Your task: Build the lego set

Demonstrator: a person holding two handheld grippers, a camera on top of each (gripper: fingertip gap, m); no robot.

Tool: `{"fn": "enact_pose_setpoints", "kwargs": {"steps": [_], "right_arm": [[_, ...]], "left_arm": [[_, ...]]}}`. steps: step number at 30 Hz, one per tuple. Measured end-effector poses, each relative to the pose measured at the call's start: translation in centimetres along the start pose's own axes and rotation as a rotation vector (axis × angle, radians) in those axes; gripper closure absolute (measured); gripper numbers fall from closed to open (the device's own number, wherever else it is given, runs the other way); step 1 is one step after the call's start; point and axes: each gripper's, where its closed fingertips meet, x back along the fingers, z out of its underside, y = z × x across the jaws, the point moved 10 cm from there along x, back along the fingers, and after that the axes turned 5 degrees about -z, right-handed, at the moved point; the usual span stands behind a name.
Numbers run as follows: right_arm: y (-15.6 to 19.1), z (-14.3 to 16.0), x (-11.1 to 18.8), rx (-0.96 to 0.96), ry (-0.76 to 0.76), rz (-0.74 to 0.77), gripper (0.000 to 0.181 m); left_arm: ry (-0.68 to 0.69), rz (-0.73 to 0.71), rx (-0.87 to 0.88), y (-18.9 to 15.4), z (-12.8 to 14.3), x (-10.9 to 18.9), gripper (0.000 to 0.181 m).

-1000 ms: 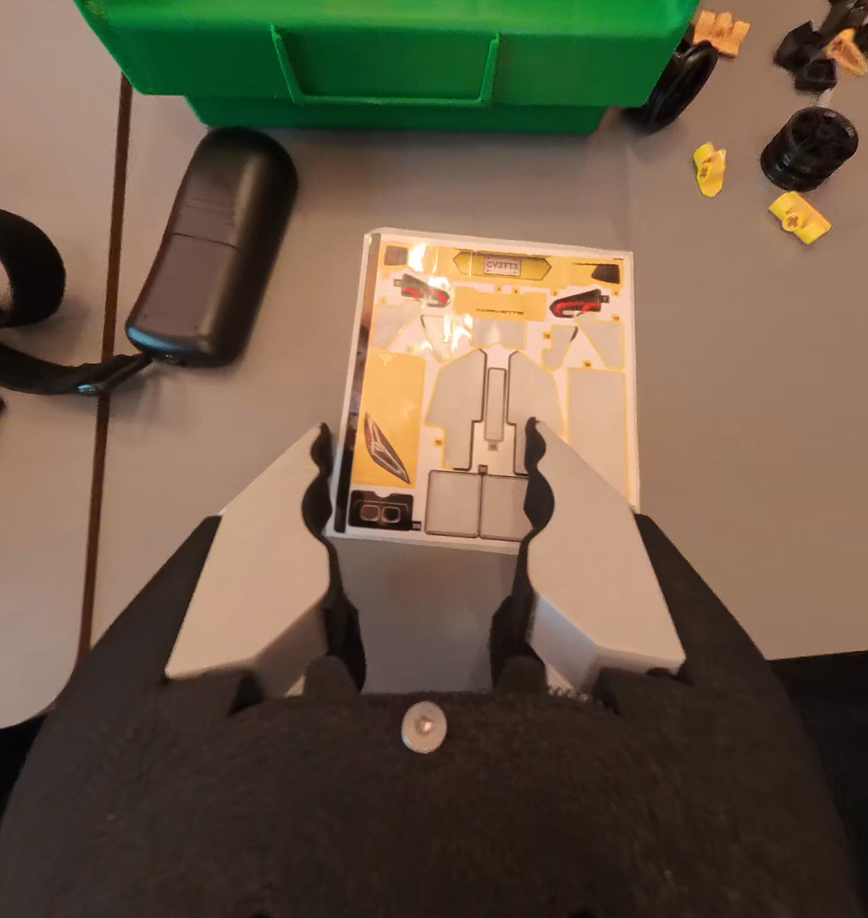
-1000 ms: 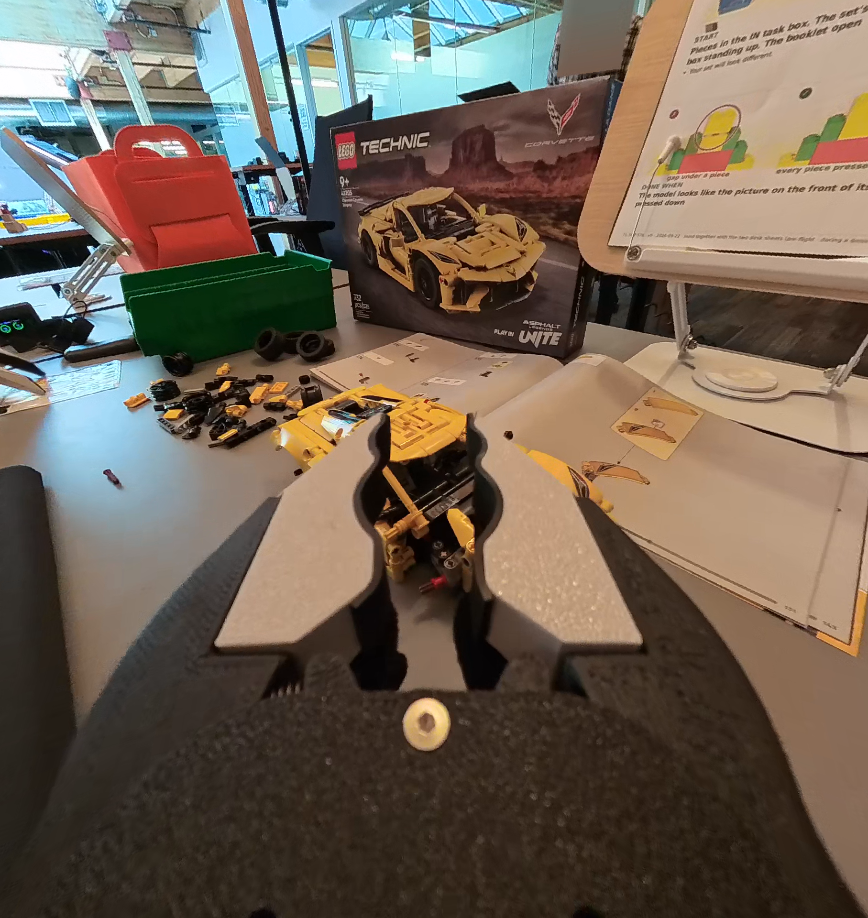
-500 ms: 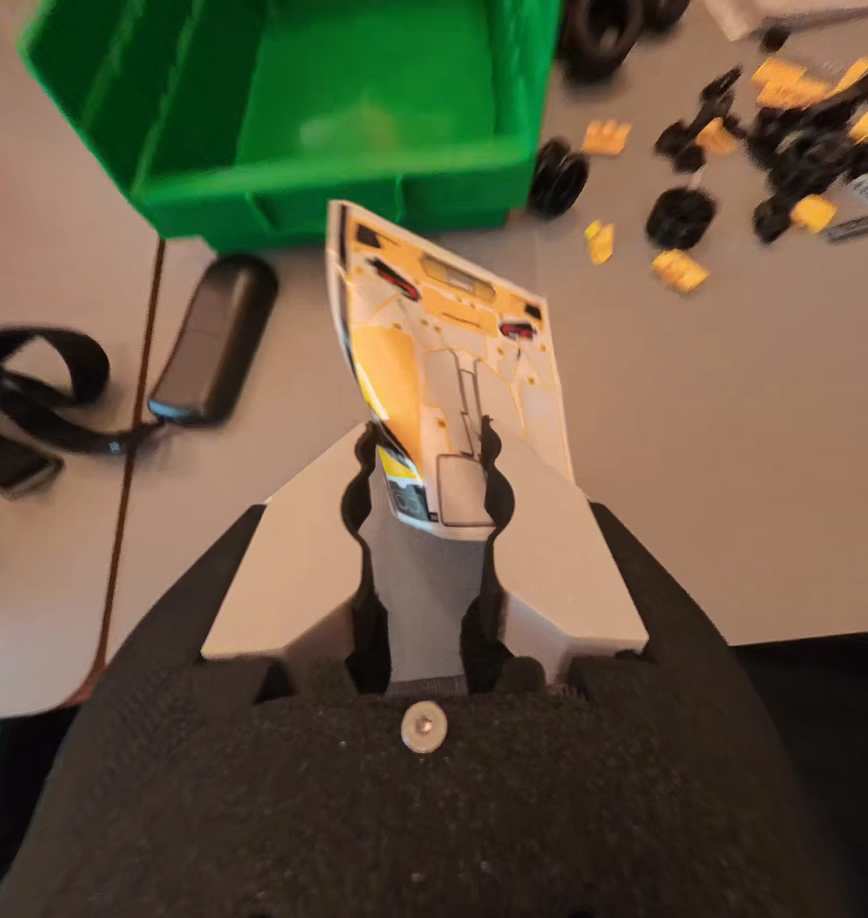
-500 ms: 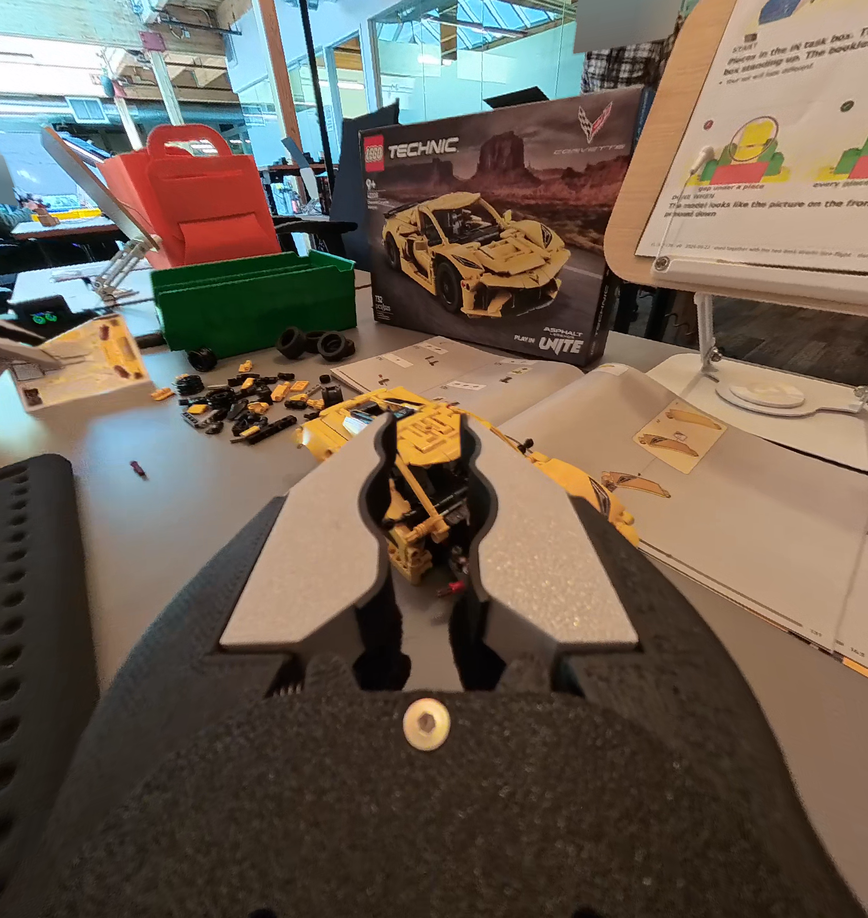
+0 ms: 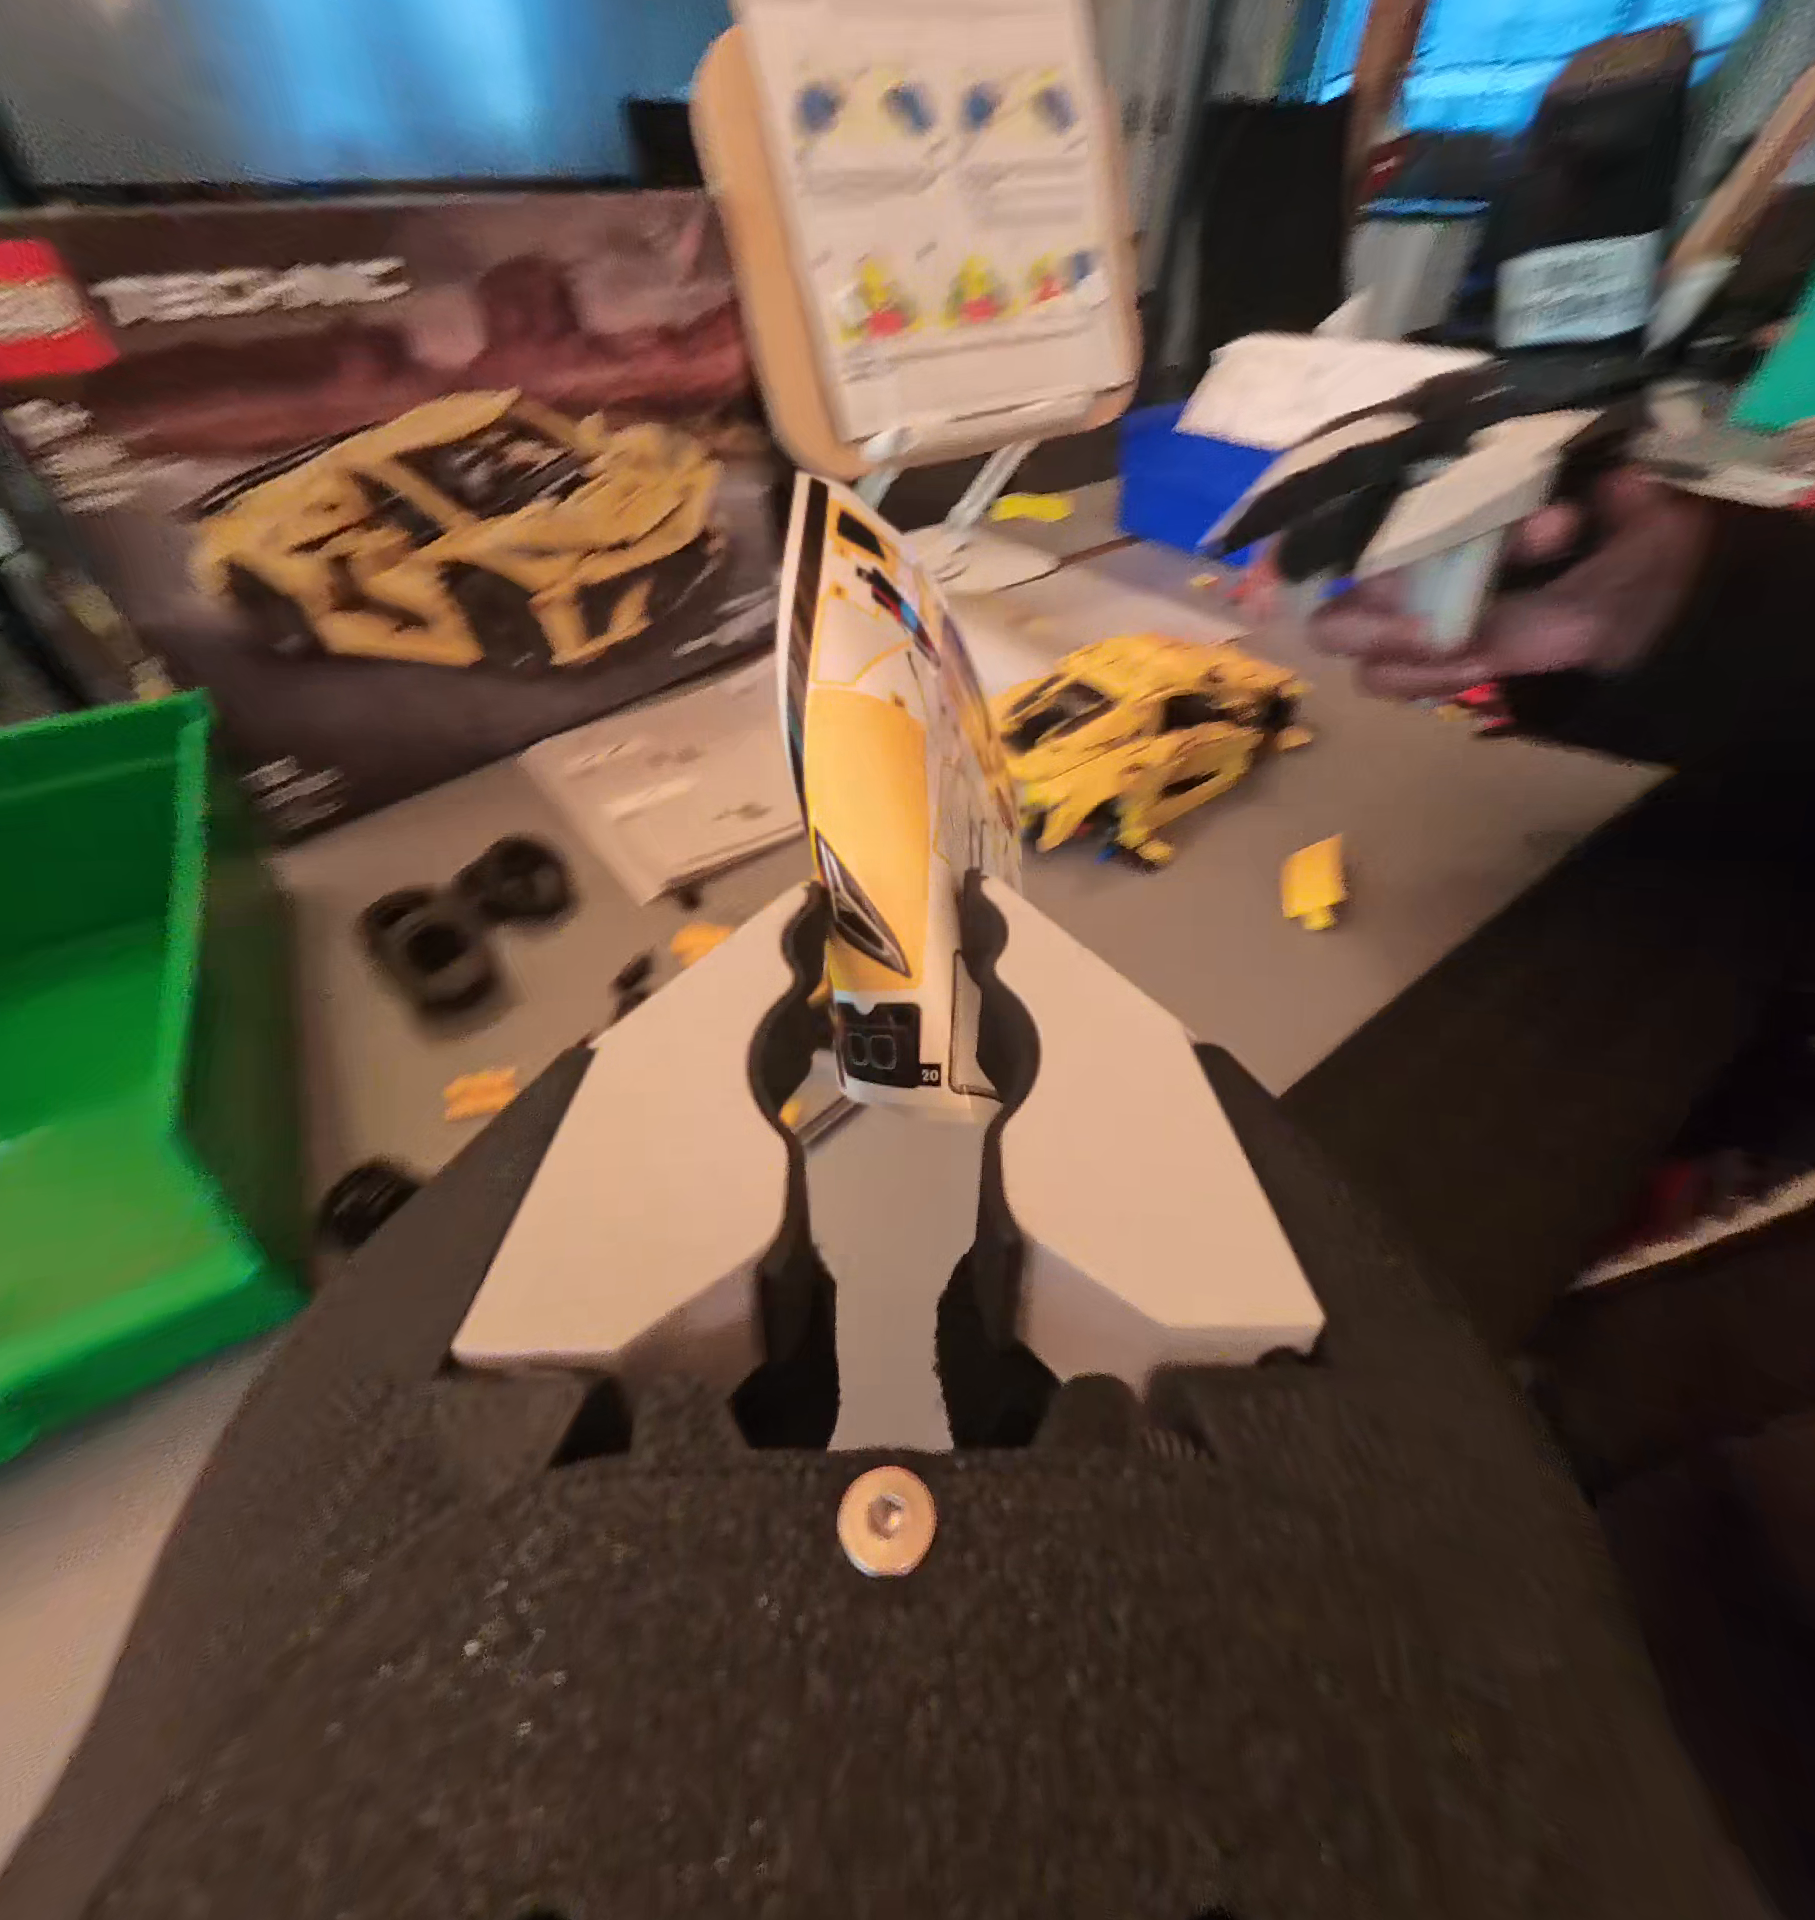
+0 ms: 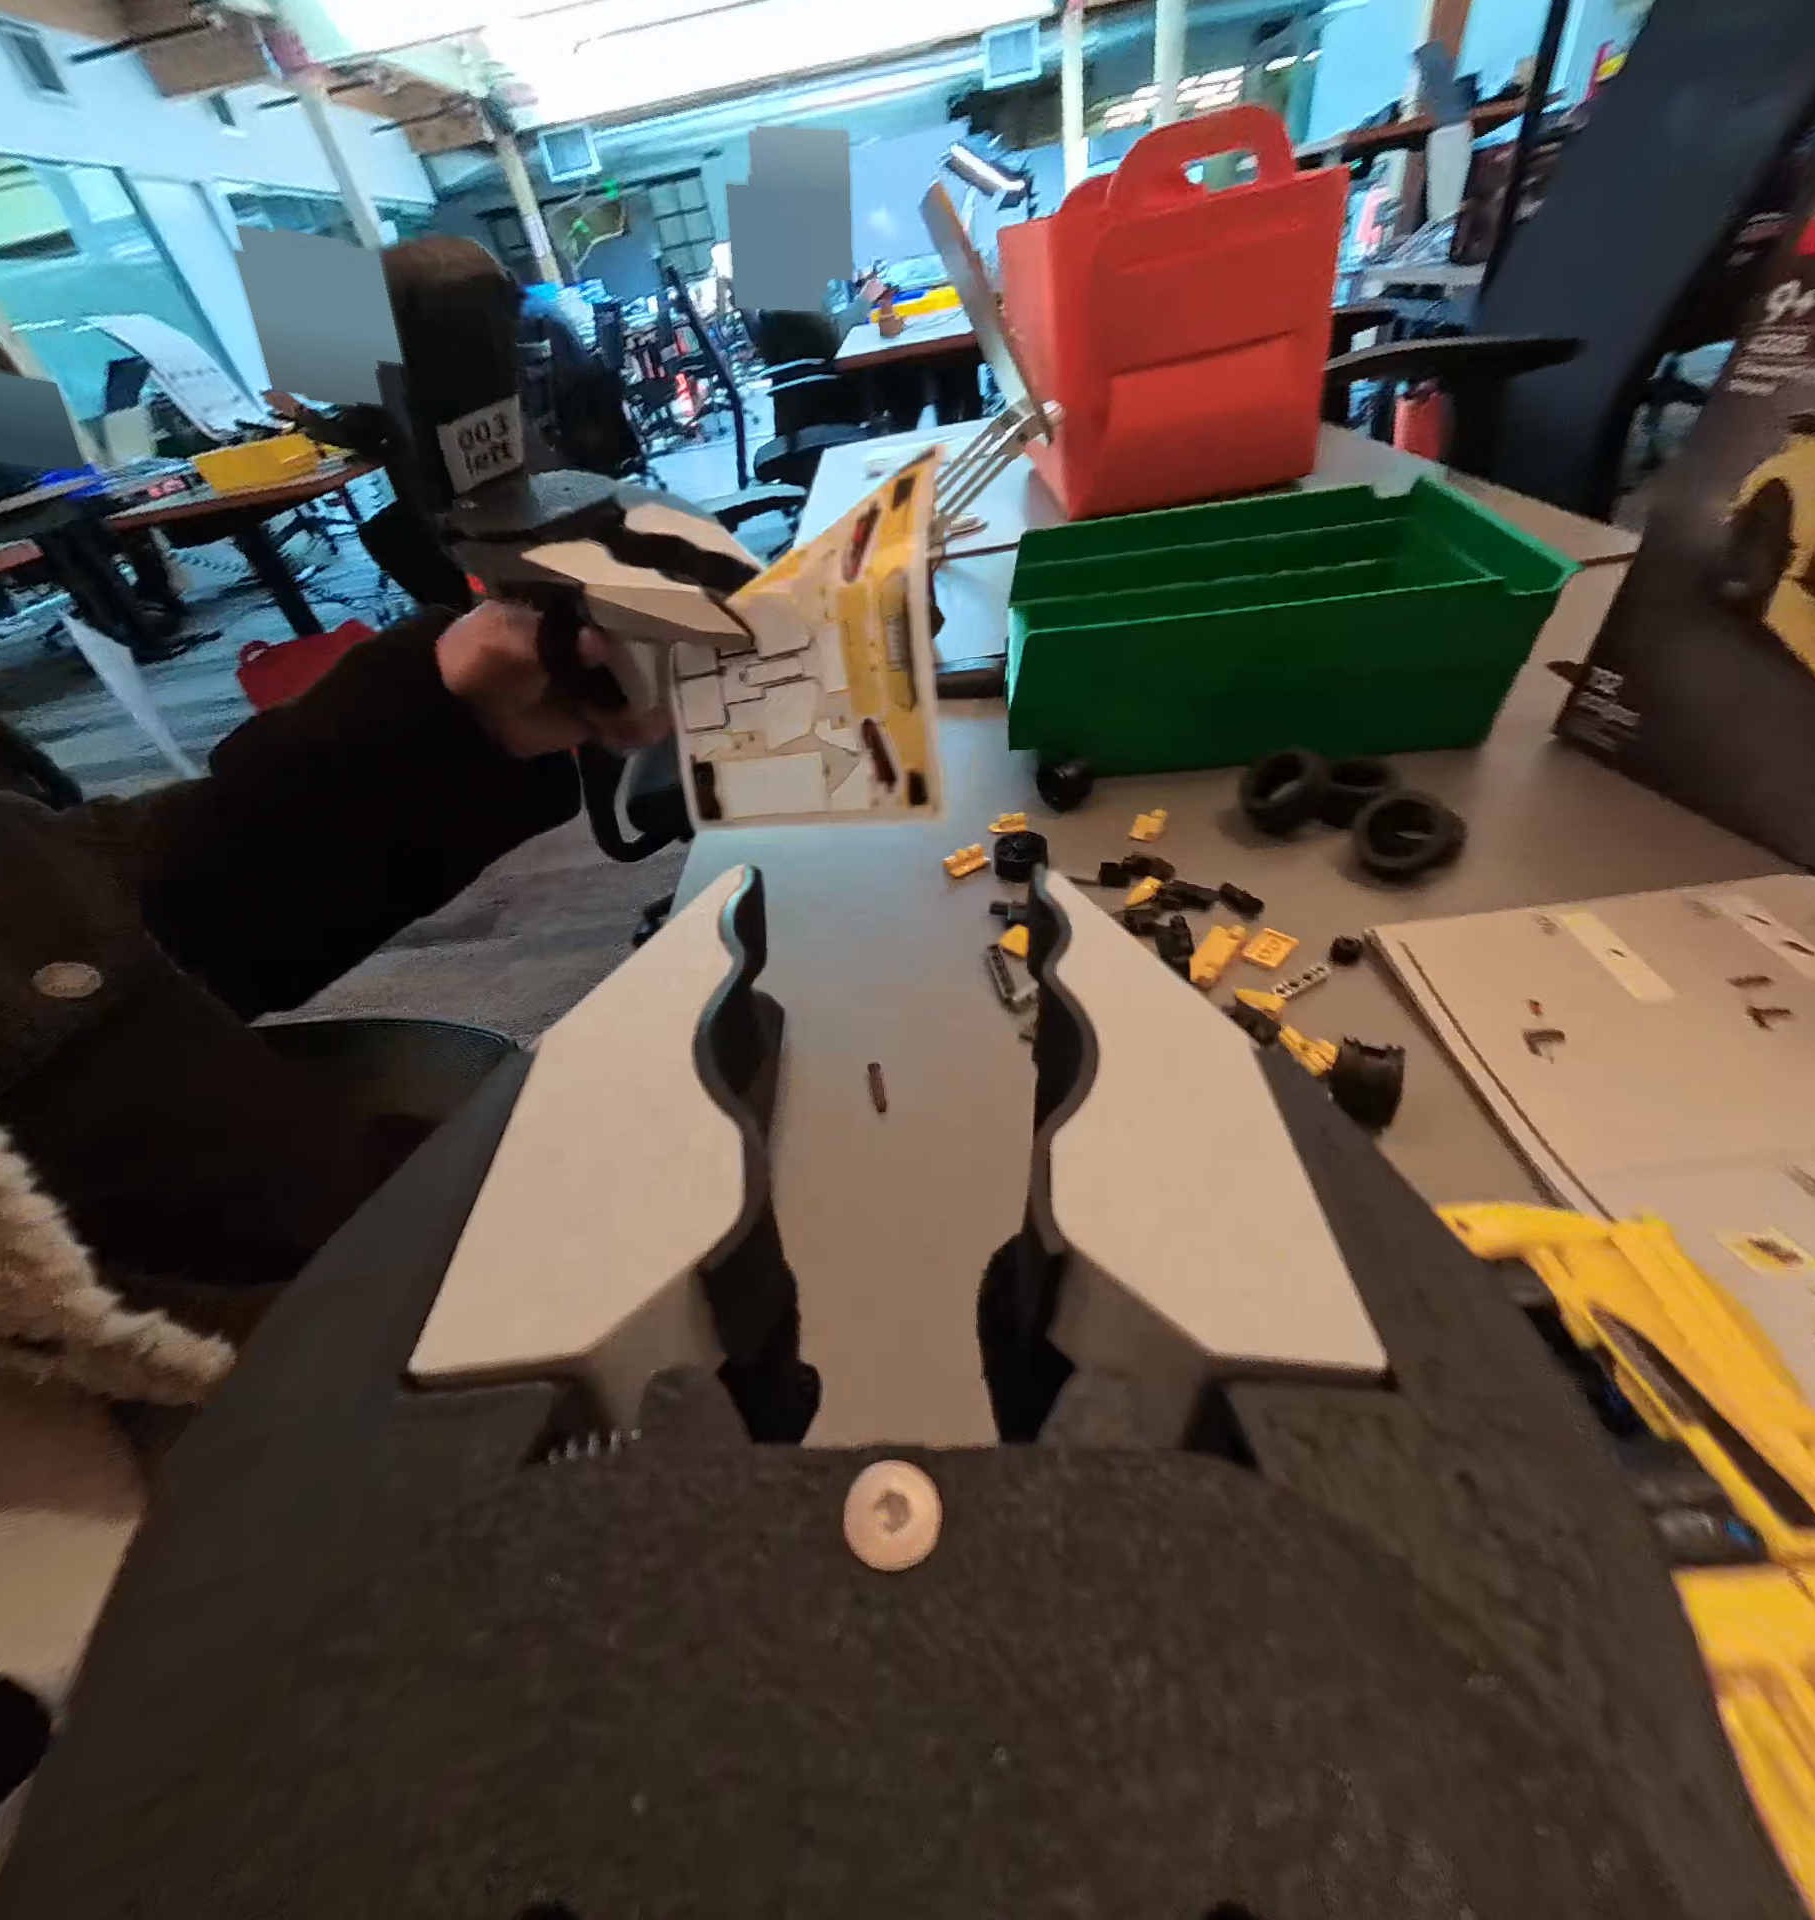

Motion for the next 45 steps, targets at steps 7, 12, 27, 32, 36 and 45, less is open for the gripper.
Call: {"fn": "enact_pose_setpoints", "kwargs": {"steps": [7,12,27,32,36,45], "right_arm": [[-0.7,-0.2,-1.3,-0.206,-0.079,-0.305,0.143],[0.2,1.2,4.2,-0.147,-0.005,-0.323,0.181],[-1.8,6.5,16.9,-0.328,0.071,-0.274,0.181],[-2.2,6.6,17.1,-0.342,0.069,-0.249,0.181],[-2.5,6.5,17.4,-0.354,0.028,-0.251,0.181],[-2.7,6.6,17.3,-0.380,-0.010,-0.283,0.181]], "left_arm": [[-0.054,0.289,-0.004,-6.2,-2.9,-6.1,0.155],[-0.078,0.431,0.032,-9.0,-2.9,-10.2,0.142],[-0.017,1.033,0.346,-15.0,-0.7,-23.9,0.123],[-0.061,1.017,0.600,-12.4,1.5,-24.9,0.124],[-0.092,1.006,0.624,-11.9,1.6,-24.4,0.136],[-0.057,1.034,0.593,-12.6,2.0,-24.4,0.161]]}}
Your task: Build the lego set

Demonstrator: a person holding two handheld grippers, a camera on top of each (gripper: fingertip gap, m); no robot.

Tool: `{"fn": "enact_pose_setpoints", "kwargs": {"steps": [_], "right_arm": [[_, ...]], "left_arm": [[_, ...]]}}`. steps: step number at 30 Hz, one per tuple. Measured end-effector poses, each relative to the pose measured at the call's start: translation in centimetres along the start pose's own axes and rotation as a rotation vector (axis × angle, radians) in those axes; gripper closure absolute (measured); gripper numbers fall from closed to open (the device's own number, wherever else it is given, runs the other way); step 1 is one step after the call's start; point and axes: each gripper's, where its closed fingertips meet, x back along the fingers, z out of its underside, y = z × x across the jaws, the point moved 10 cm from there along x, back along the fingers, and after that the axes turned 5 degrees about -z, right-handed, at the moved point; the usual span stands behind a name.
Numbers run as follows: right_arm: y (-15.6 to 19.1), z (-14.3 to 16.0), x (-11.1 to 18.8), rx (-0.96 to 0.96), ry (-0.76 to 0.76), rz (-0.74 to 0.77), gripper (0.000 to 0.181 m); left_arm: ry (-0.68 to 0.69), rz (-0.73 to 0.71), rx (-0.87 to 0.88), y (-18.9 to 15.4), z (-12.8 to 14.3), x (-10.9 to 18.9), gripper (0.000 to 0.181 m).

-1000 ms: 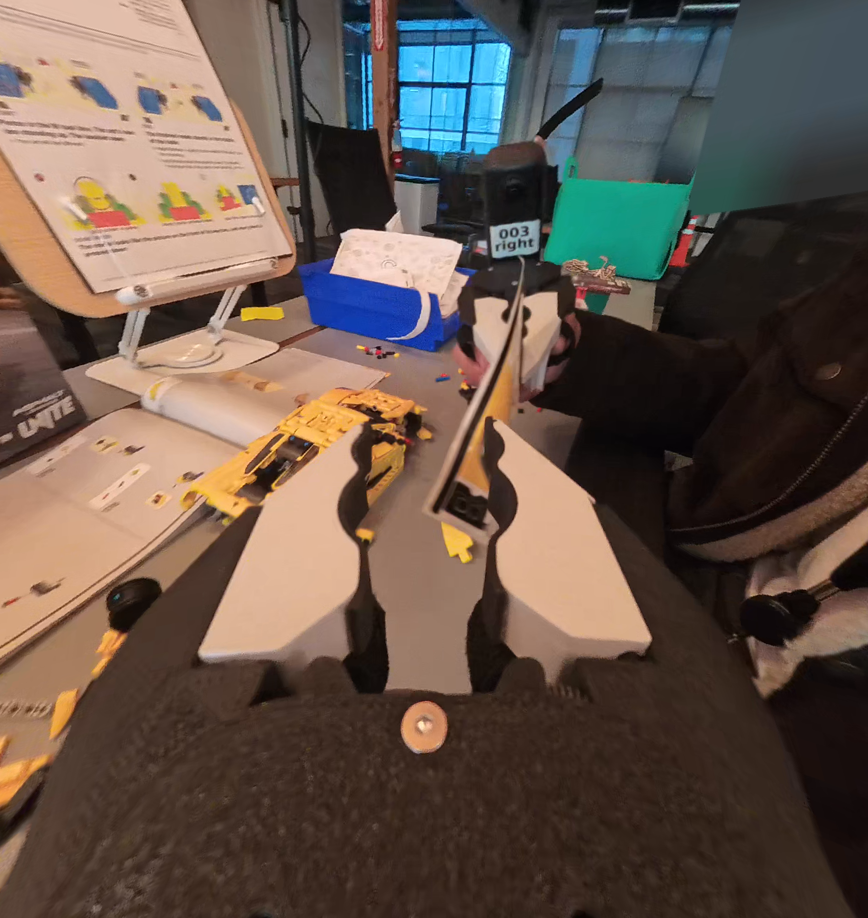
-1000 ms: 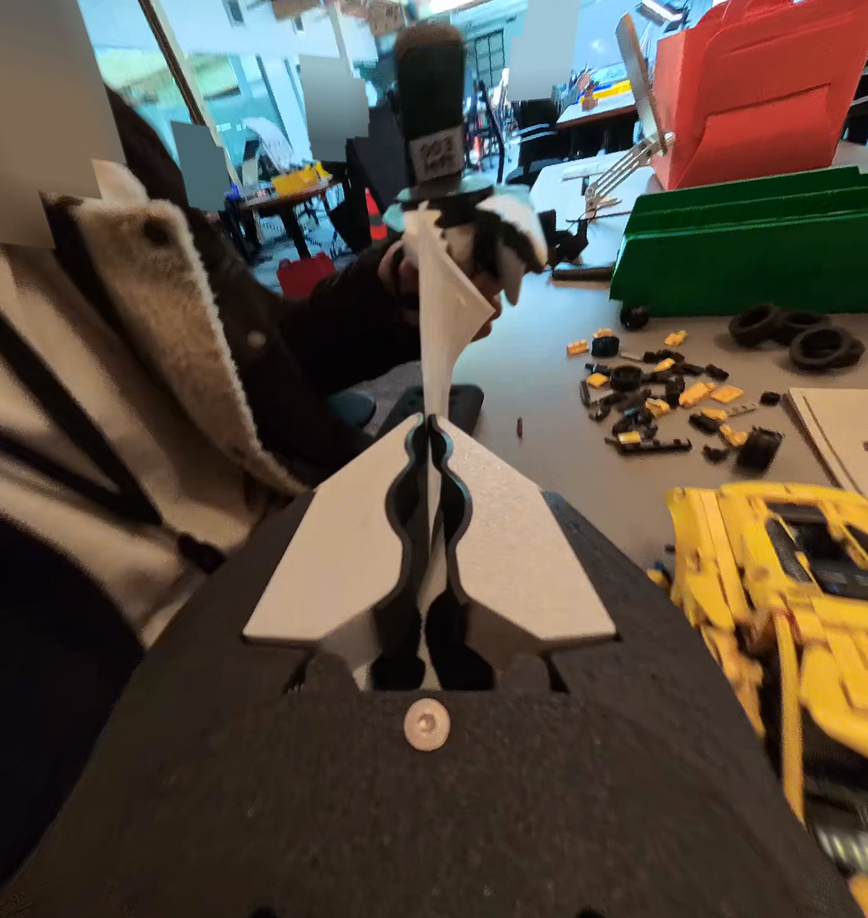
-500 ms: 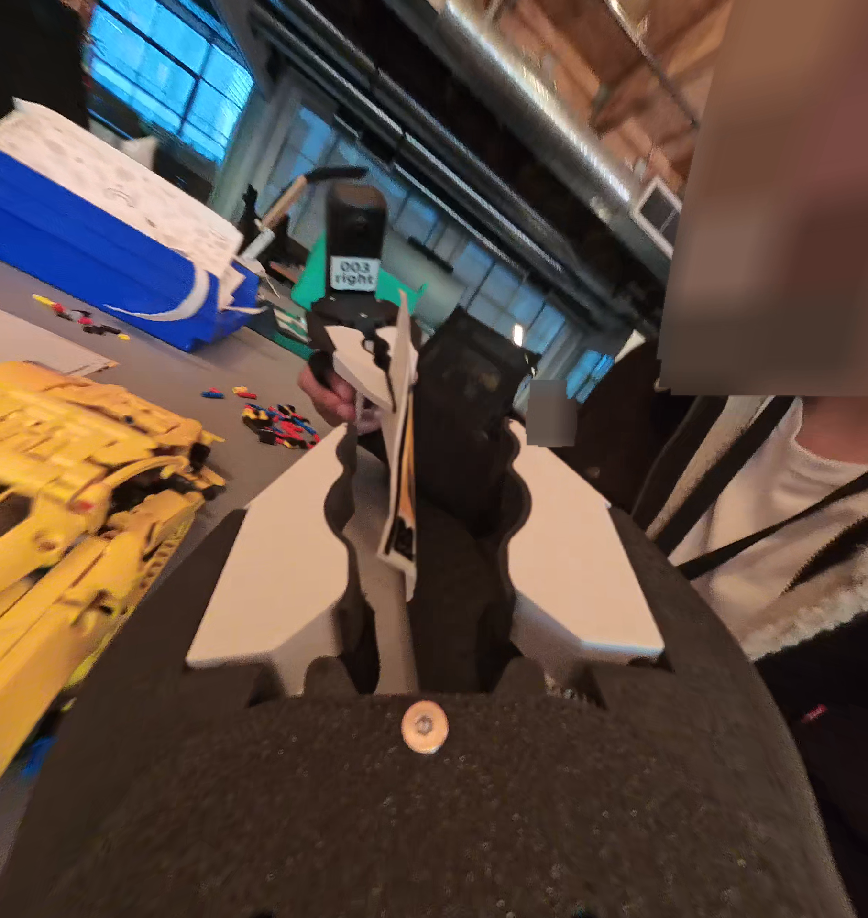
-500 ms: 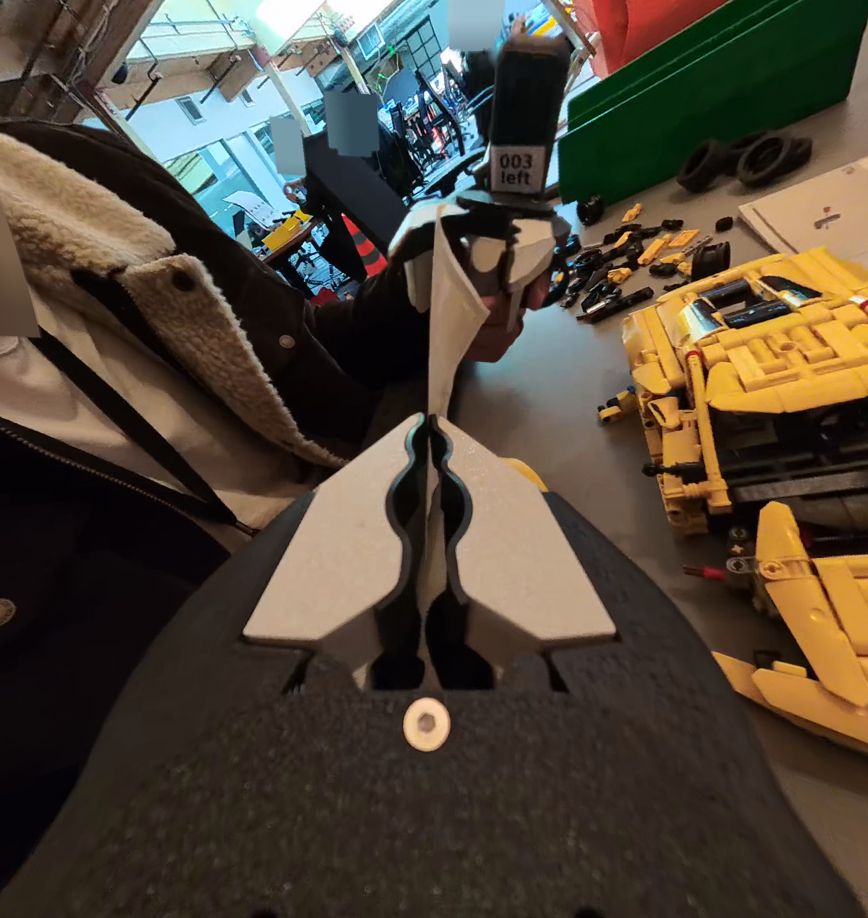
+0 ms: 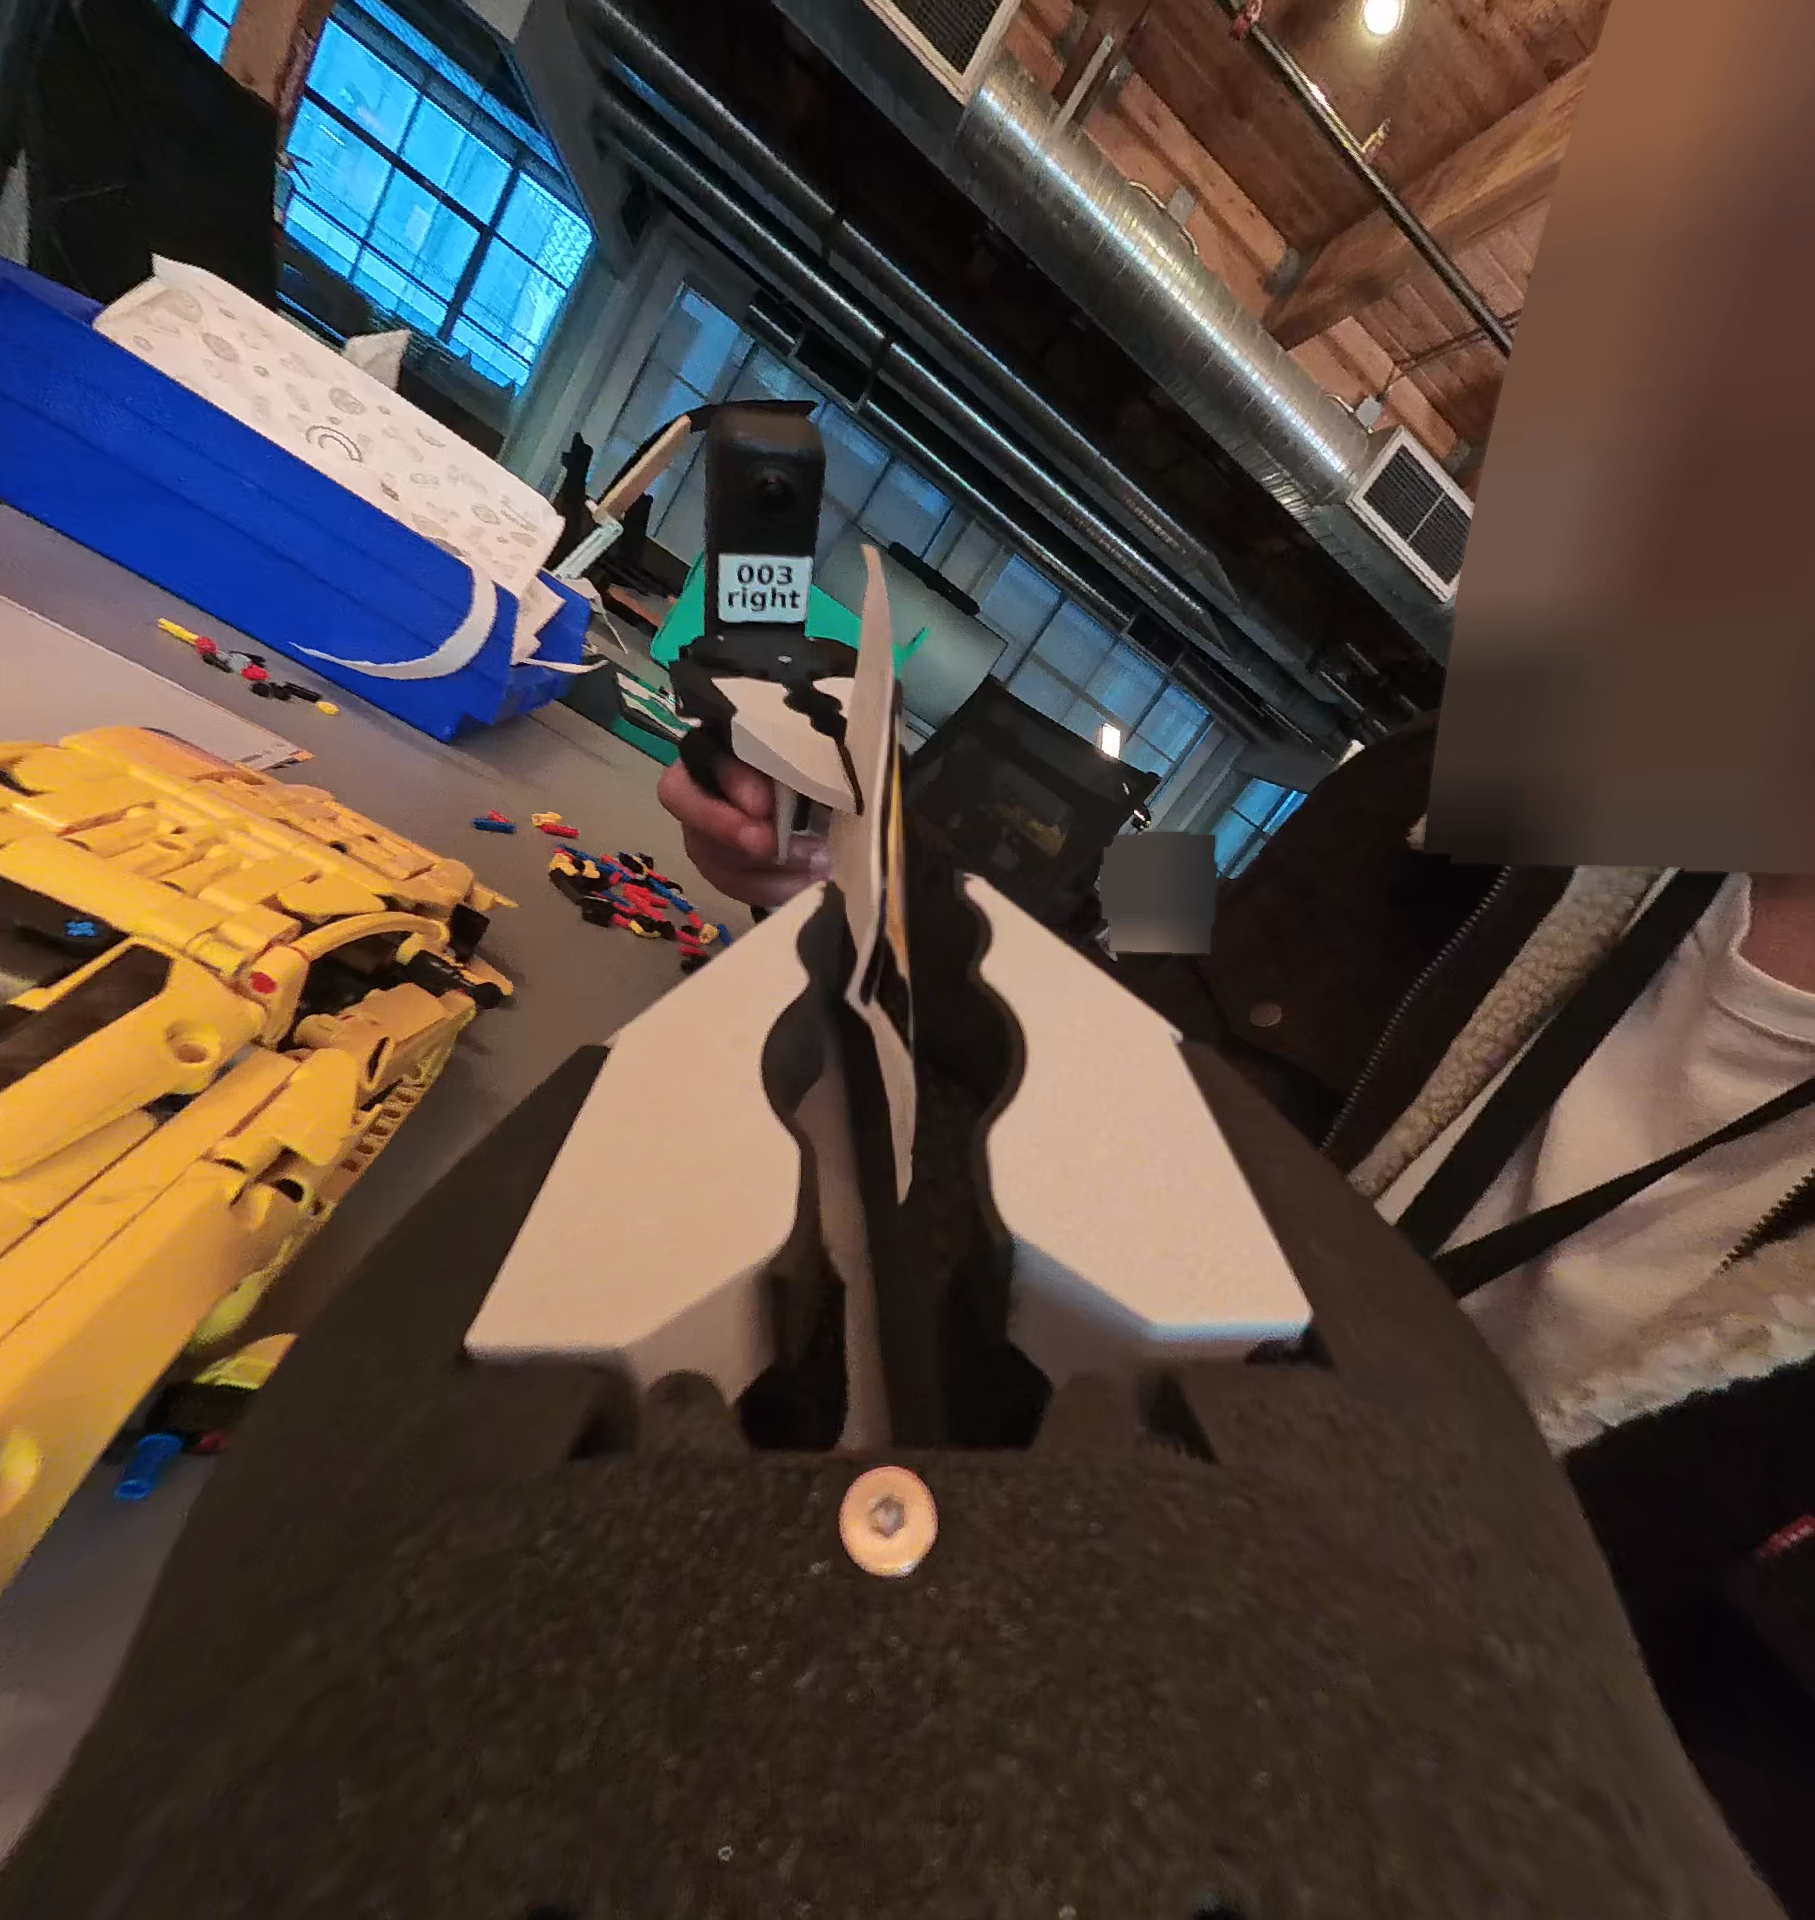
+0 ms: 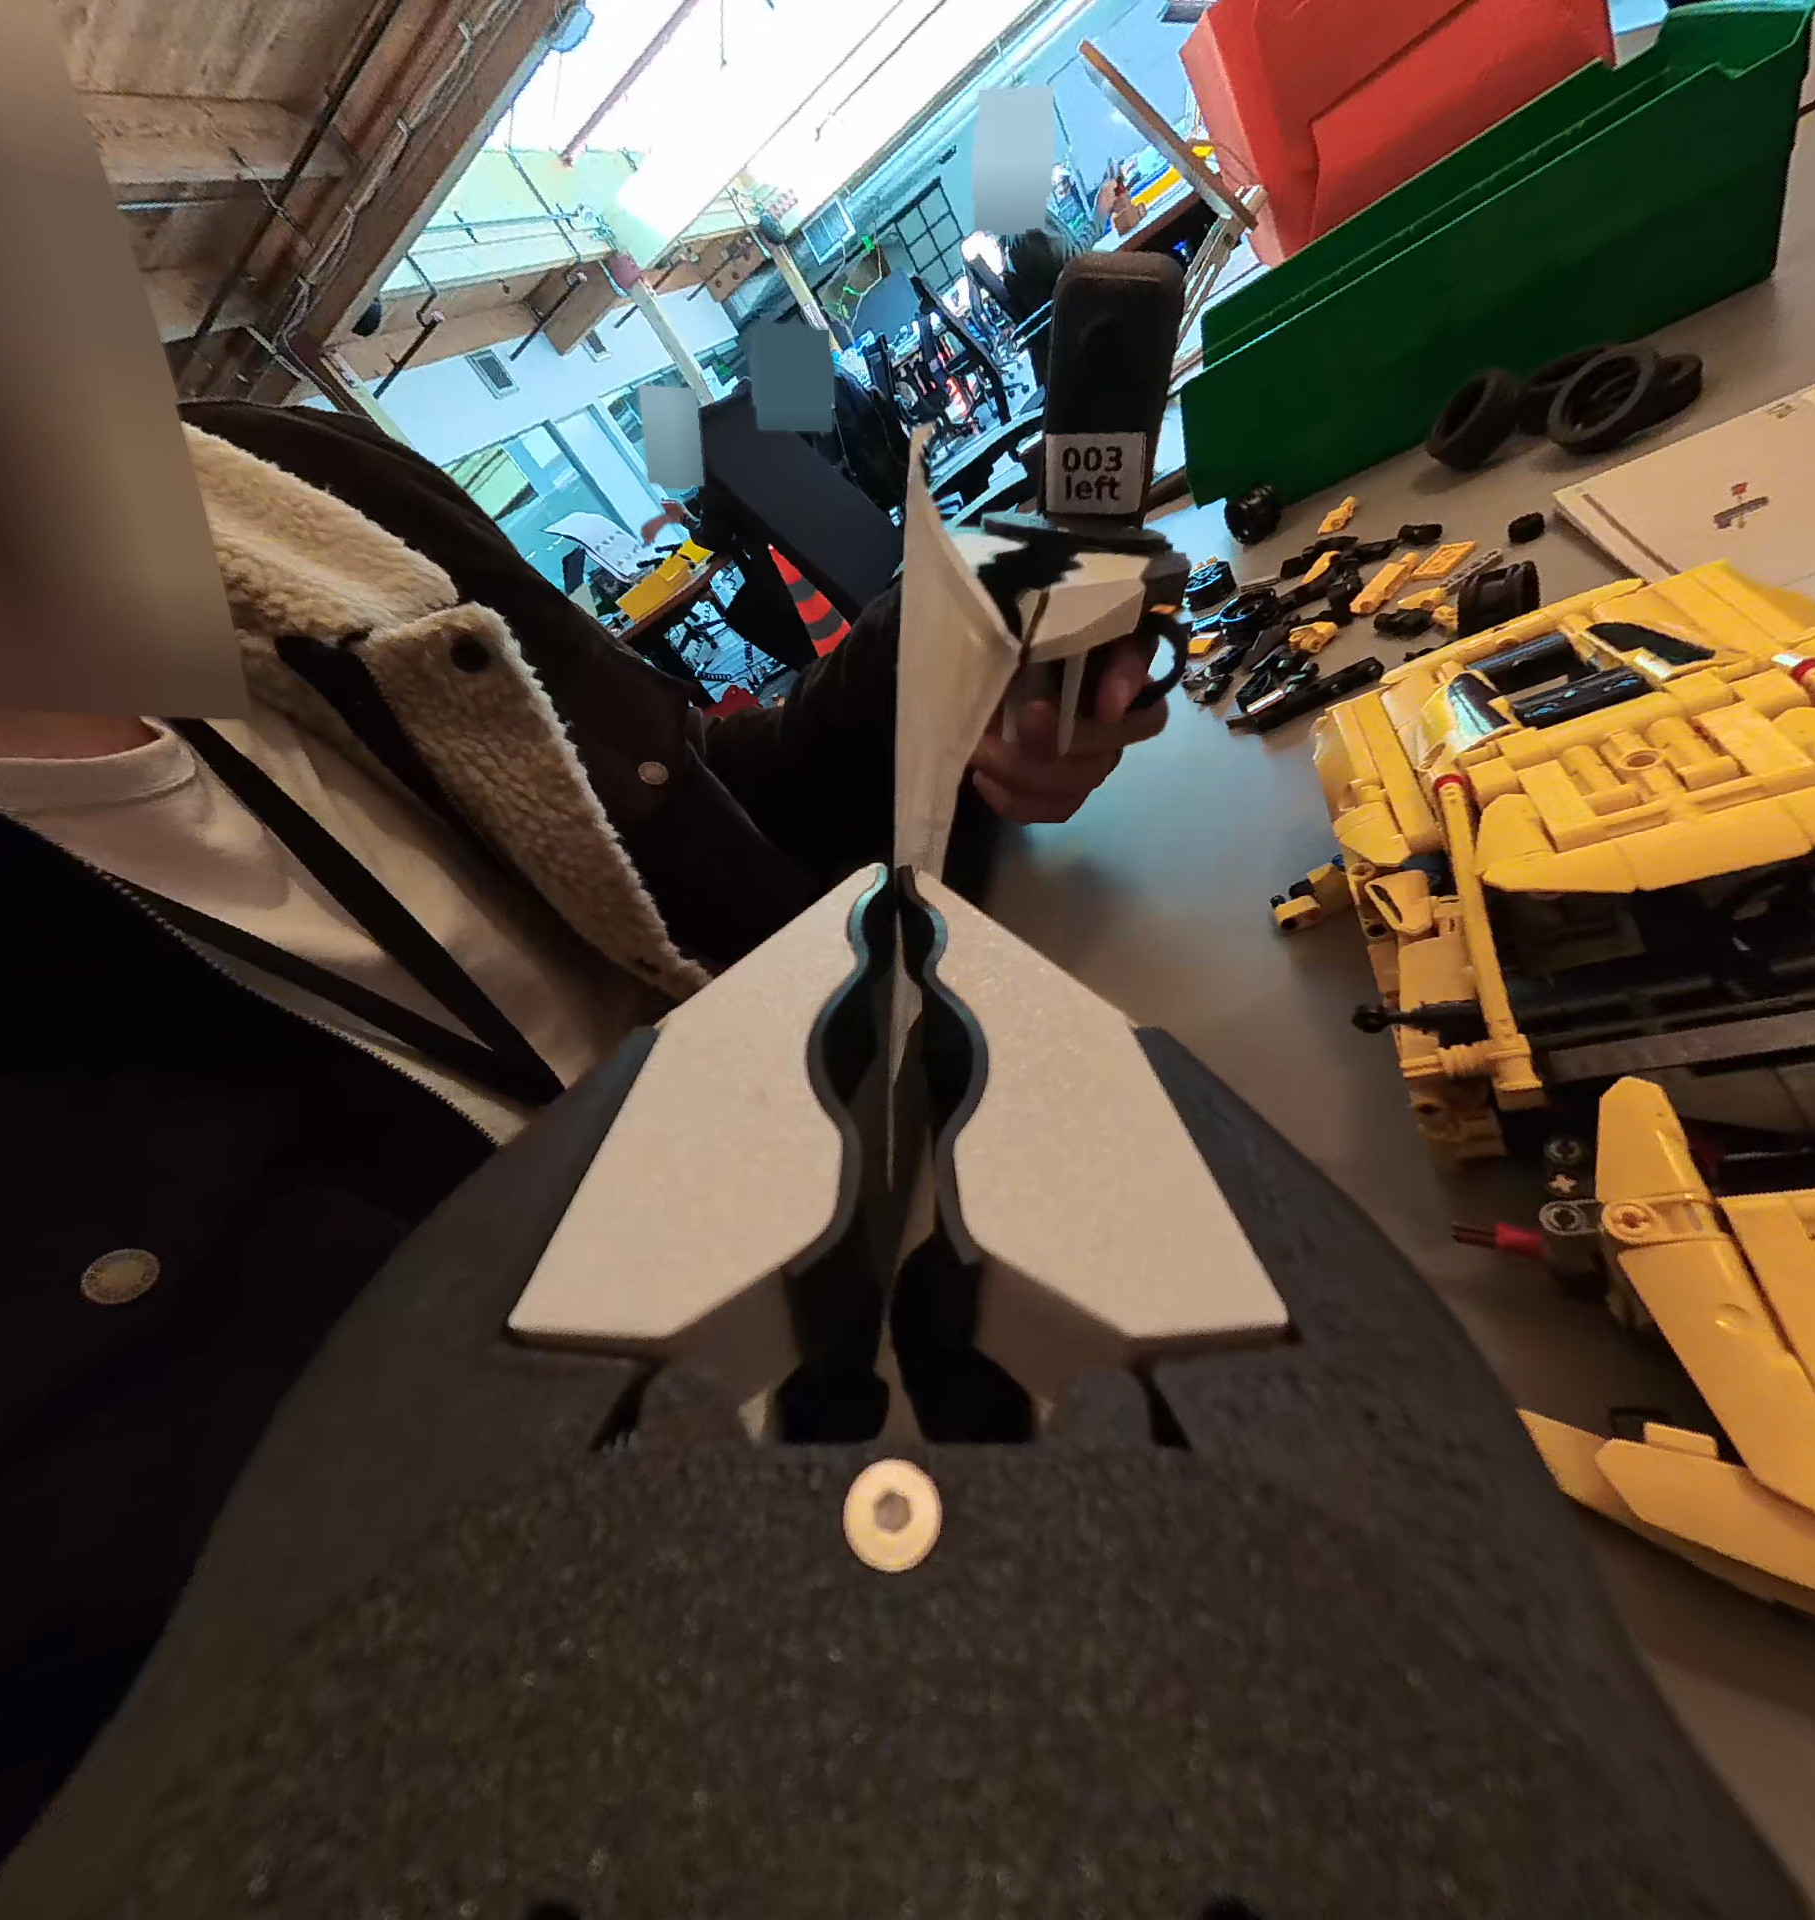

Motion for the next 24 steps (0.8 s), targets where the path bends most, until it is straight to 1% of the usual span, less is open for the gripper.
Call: {"fn": "enact_pose_setpoints", "kwargs": {"steps": [4,9,12,19,24], "right_arm": [[-0.10,-0.04,0.12,-0.003,-0.013,0.000,0.181],[-0.10,-0.07,0.22,-0.004,-0.021,-0.003,0.181],[-0.15,-0.07,0.33,-0.005,-0.022,0.003,0.181],[-0.10,0.00,0.25,-0.006,-0.012,0.001,0.181],[-0.09,0.00,0.32,-0.005,-0.011,0.004,0.181]], "left_arm": [[-0.031,-0.007,0.005,0.16,-0.25,0.43,0.167],[0.027,-0.024,-0.030,0.07,0.28,-0.07,0.169],[0.043,-0.022,-0.043,-0.01,0.40,-0.14,0.174],[0.014,-0.012,-0.032,-0.05,0.15,0.07,0.174],[0.021,-0.007,-0.007,-0.04,0.15,0.05,0.174]]}}
